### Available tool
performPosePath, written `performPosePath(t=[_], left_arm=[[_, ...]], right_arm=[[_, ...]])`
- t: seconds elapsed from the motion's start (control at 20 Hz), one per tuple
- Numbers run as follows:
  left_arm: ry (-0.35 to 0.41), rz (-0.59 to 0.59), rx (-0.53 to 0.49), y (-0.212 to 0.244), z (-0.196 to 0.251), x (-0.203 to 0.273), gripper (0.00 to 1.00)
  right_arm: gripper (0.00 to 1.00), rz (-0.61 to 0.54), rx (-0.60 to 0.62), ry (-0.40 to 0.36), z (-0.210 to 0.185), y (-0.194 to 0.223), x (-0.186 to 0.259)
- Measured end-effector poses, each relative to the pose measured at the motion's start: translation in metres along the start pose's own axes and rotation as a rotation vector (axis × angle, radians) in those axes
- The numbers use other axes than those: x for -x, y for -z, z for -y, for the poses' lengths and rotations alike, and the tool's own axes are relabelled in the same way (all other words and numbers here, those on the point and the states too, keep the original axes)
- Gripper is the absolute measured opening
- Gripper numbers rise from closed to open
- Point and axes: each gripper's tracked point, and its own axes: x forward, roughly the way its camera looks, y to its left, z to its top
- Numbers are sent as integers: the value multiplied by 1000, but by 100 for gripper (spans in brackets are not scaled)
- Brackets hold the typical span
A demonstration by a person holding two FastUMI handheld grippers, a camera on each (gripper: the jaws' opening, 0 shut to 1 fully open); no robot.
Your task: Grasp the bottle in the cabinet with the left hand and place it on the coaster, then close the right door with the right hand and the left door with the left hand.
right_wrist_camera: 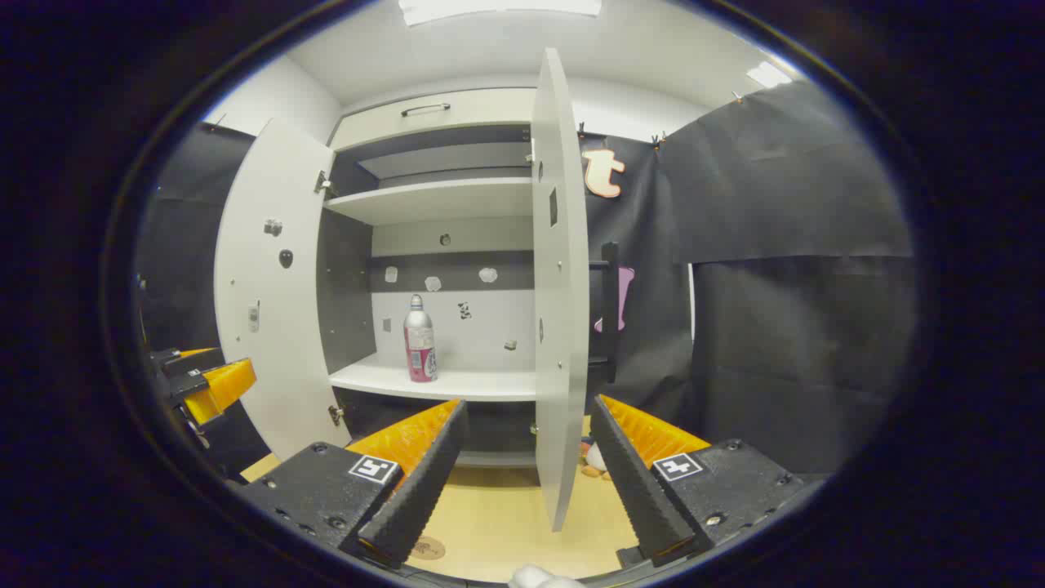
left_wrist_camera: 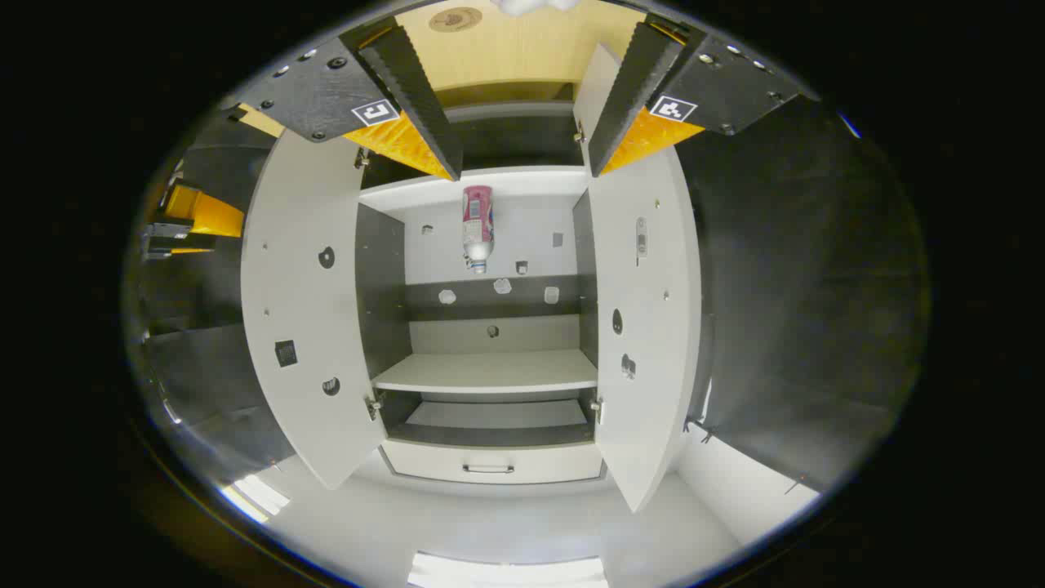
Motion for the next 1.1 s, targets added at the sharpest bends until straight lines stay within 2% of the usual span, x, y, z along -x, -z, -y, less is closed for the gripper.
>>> performPosePath(t=[0.15,0.2,0.75,0.85,1.1], left_arm=[[1,-2,-9,-1,-2,1,95],[0,0,-14,-2,-3,0,98],[-2,5,-37,-6,-4,-6,96],[-2,7,-40,-6,-5,-13,94],[18,40,-46,-19,1,-55,97]], right_arm=[[99,-1,5,-9,-4,-3,4],[99,1,5,-9,-6,-3,4],[99,0,15,-28,-17,-10,5],[99,1,15,-32,-20,-11,3],[99,4,5,-35,-27,-18,-3]])
